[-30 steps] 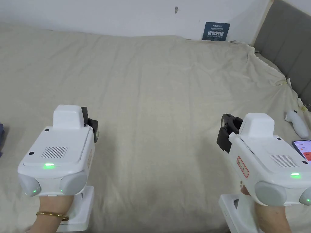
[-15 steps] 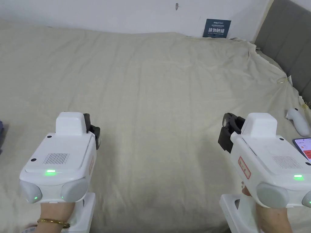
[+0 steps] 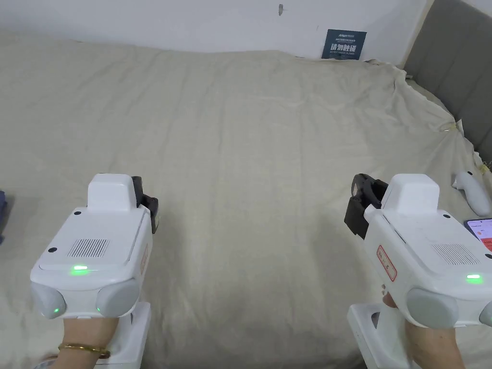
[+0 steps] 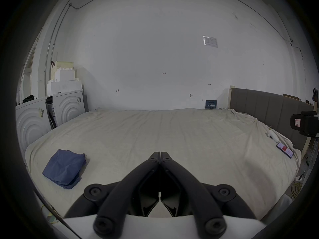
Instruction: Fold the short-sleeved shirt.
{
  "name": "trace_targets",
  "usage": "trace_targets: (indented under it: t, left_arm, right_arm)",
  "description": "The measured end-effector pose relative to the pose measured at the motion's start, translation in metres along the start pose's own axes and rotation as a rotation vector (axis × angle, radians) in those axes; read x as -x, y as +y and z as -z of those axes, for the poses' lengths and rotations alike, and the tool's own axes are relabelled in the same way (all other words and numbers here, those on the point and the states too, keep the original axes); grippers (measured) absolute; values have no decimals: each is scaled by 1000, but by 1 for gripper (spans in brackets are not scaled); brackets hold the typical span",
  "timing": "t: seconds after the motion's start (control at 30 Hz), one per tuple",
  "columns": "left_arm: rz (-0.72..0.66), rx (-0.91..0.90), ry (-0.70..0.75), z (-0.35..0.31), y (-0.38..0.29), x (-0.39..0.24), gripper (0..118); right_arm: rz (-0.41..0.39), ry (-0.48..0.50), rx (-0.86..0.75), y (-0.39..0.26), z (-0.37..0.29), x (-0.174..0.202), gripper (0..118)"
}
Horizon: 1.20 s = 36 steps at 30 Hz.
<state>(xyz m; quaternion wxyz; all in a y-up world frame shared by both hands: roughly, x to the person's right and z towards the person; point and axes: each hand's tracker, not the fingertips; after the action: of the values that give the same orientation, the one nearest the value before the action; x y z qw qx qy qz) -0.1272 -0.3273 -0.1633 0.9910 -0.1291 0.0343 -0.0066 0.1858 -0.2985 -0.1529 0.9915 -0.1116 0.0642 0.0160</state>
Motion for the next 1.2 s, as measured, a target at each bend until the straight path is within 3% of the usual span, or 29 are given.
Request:
trace_targets:
  t: [1.2]
  left_arm:
    - [16, -13, -4, 2, -1, -1, 0]
  right_arm:
    - [-4, 1, -4, -1, -7, 2, 0]
